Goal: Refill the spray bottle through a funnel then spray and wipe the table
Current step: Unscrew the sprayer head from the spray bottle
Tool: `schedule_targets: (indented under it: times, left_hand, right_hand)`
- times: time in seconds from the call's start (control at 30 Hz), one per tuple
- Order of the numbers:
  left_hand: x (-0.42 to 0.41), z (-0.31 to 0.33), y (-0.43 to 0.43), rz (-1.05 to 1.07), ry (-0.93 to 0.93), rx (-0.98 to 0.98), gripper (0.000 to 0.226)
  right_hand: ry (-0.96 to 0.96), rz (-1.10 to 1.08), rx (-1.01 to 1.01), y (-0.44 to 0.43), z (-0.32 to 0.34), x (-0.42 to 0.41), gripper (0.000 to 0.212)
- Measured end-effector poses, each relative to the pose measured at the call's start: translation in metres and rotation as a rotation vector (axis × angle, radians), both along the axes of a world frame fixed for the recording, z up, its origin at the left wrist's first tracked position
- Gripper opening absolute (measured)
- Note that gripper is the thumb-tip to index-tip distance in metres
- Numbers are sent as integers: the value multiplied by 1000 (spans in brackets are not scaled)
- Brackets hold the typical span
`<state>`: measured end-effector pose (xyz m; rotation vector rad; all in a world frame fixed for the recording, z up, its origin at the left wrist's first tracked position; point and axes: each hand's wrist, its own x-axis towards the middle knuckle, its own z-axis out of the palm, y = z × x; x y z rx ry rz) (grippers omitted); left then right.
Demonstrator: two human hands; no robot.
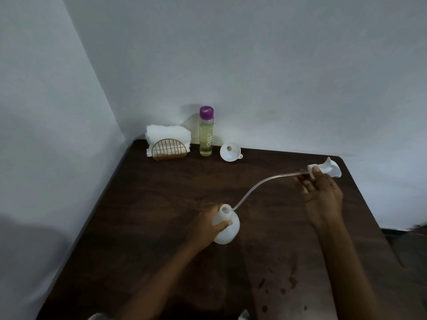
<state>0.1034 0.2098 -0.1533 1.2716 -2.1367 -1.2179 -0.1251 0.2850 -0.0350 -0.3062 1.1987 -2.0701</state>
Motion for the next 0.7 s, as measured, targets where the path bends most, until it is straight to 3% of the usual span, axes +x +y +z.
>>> schedule_targets:
  times: [0.2, 0.43, 0.53, 0.7]
  left_hand:
    - [0, -2, -1, -2, 13, 13, 52]
    - [1, -3, -2, 13, 27, 2, 51]
    - [0, -3, -1, 33, 21, -21, 53]
    - [1, -3, 0, 33, 22, -16, 52]
  right_hand:
    - [-196, -28, -41, 5, -3, -18, 6]
    - [-264, -34, 43, 11, -15, -35, 6]
    - [-64, -49, 195, 11, -13, -32, 5]
    - [633, 119, 688, 5, -37, -26, 22]
